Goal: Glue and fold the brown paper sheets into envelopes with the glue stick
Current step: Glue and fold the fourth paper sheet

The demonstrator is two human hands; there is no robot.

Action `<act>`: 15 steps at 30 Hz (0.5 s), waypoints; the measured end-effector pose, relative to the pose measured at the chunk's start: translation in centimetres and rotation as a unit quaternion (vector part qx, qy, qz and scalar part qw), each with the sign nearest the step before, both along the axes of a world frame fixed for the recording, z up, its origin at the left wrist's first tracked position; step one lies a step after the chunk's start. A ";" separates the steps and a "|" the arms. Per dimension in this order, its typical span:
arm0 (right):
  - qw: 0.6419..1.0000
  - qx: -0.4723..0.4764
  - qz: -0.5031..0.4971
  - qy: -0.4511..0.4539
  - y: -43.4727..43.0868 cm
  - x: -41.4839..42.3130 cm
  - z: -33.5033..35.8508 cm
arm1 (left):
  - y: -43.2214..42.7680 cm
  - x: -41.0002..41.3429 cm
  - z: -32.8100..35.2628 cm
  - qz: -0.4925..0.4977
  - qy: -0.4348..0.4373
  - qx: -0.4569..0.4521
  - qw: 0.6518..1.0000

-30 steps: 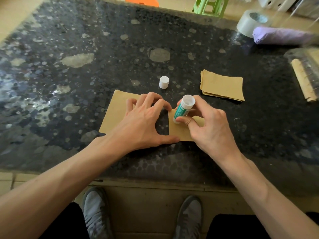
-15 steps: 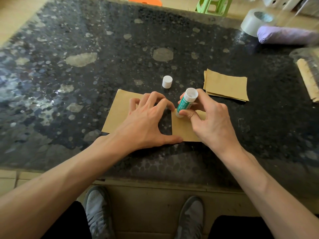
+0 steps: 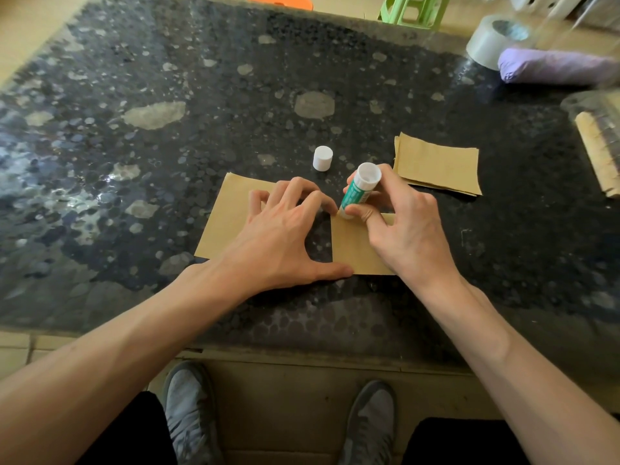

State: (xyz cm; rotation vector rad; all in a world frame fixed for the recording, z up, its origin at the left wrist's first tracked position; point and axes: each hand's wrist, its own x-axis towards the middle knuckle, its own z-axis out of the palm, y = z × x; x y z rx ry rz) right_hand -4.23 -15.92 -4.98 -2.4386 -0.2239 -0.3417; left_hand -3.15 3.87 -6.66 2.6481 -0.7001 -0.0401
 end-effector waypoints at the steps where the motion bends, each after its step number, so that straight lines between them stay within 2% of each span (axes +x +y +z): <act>1: 1.000 -0.002 0.001 0.000 0.0 0.0 0.1 | 0.0 0.0 0.0 0.000 -0.001 0.001 1.000; 5: 1.000 0.004 0.003 -0.010 0.0 0.0 0.1 | 0.0 0.0 0.1 -0.001 0.002 0.003 1.000; 10: 0.995 0.091 -0.028 -0.031 -0.8 -0.4 0.7 | 0.0 0.1 0.2 -0.001 0.004 0.005 1.000; 15: 0.996 0.089 0.015 0.029 -1.4 -1.6 1.5 | 0.0 0.2 0.1 -0.004 0.008 0.003 1.000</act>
